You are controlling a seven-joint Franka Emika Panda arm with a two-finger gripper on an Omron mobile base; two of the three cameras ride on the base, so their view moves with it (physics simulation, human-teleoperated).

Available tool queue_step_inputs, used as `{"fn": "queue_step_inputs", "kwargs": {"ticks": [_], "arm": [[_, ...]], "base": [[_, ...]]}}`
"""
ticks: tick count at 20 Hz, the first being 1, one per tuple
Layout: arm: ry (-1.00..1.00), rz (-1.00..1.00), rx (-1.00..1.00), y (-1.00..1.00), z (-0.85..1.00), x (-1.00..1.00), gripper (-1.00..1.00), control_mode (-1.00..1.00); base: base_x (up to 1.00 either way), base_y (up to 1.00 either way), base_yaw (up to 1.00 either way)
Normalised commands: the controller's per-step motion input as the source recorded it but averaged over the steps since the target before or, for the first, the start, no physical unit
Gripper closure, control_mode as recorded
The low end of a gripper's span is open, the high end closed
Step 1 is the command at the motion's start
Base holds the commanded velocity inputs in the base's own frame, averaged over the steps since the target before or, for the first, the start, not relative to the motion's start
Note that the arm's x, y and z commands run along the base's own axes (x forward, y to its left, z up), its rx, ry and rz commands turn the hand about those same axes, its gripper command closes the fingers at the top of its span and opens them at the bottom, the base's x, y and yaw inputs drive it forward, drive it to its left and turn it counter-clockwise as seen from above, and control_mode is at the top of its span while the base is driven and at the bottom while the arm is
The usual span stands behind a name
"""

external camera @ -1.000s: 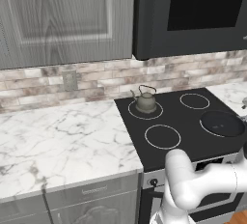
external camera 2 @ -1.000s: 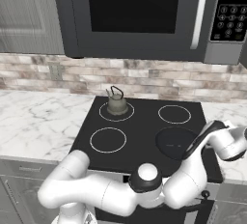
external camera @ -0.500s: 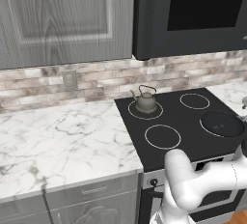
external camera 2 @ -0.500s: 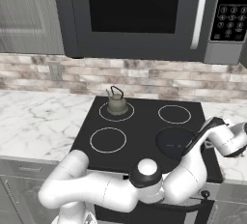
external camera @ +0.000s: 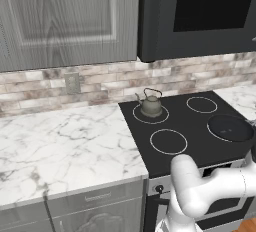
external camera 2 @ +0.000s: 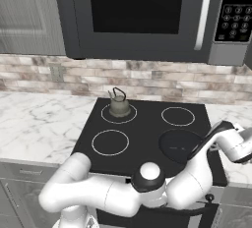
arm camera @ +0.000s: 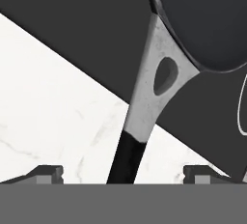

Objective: Pick the pan from the cabinet and place it on the stove. Then turn on the stove burner for the pan.

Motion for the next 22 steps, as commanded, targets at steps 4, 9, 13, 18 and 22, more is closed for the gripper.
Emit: {"fn": "queue_step_inputs", "kwargs": {"ticks": [4, 9, 13, 18, 22], "arm": [[0.01, -0.05, 0.0, 0.0, 0.0, -0.08, -1.0, -1.0], [0.0, -0.04, 0.0, 0.0, 0.0, -0.06, -1.0, -1.0], [0.0, -0.04, 0.0, 0.0, 0.0, -0.23, -1.0, -1.0], [0.0, -0.03, 0.0, 0.0, 0.0, -0.57, -1.0, -1.0], [0.0, -0.02, 0.0, 0.03, 0.0, -0.72, -1.0, -1.0]], "base": [[0.0, 0.0, 0.0], [0.0, 0.0, 0.0], [0.0, 0.0, 0.0], [0.0, 0.0, 0.0], [0.0, 0.0, 0.0]]}}
